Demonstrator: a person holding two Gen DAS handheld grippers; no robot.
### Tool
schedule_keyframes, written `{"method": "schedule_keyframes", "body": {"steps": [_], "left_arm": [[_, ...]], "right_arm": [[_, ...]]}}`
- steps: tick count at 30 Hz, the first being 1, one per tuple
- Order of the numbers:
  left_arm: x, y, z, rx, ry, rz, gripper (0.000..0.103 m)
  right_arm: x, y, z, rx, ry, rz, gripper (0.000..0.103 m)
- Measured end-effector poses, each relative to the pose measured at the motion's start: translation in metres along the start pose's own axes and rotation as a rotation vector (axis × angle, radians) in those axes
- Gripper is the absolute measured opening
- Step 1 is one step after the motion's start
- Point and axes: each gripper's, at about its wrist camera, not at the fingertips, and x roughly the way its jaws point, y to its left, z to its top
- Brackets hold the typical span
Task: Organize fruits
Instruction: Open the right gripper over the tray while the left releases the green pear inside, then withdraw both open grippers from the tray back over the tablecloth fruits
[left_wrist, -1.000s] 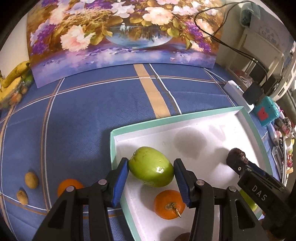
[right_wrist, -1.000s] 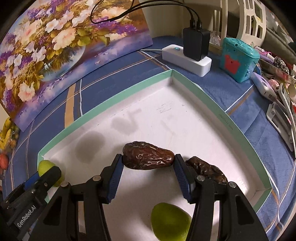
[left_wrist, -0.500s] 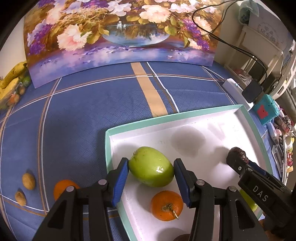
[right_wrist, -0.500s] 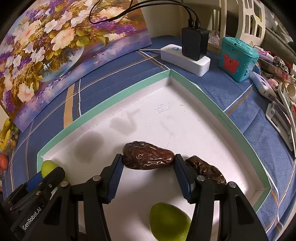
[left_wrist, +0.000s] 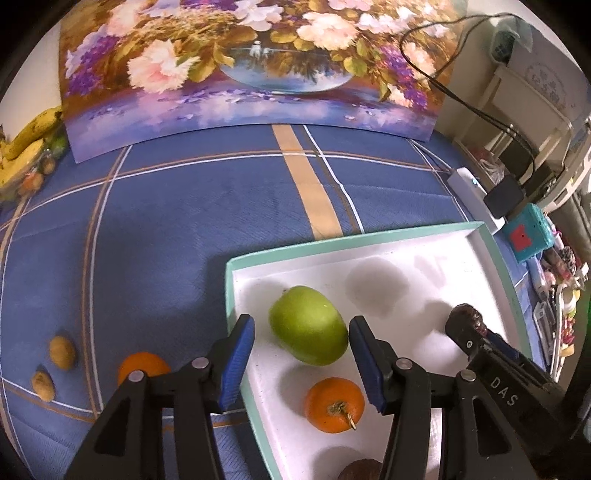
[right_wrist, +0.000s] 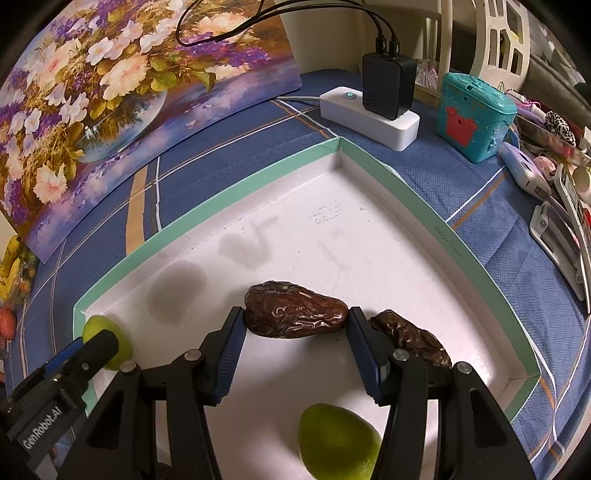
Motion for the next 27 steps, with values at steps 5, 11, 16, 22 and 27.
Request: {"method": "schedule_keyframes", "body": {"steps": [5,11,16,22,27], "left_arm": [[-0.014,0.001,0.005,-0.009,0.001,-0.021,0.059],[-0.033,0.005,0.012,-0.030,-0.015,0.006,0.063],[-0.038,0.016,0.015,-0.050,-0.034,0.075,0.074],[-0.029,0.047,0.012,-0.149,-0.023,0.183,0.089],[-0.021,0.066,0.008,-0.199,-0.012,0.226,0.096]], "right_arm": [[-0.005,0.005,0.002,-0.021,-0.004,-0.008,0.058],[-0.014,0.010,0.005,-0.042,-0.021,-0.015,0.058],[-0.018,0.010,0.007,-0.052,-0.032,-0.016,0.063],[-0.016,0.012,0.005,-0.072,-0.031,-0.032,0.080],[-0.015,0.013,0.004,-0.088,-0.045,-0.049,0.085]]}}
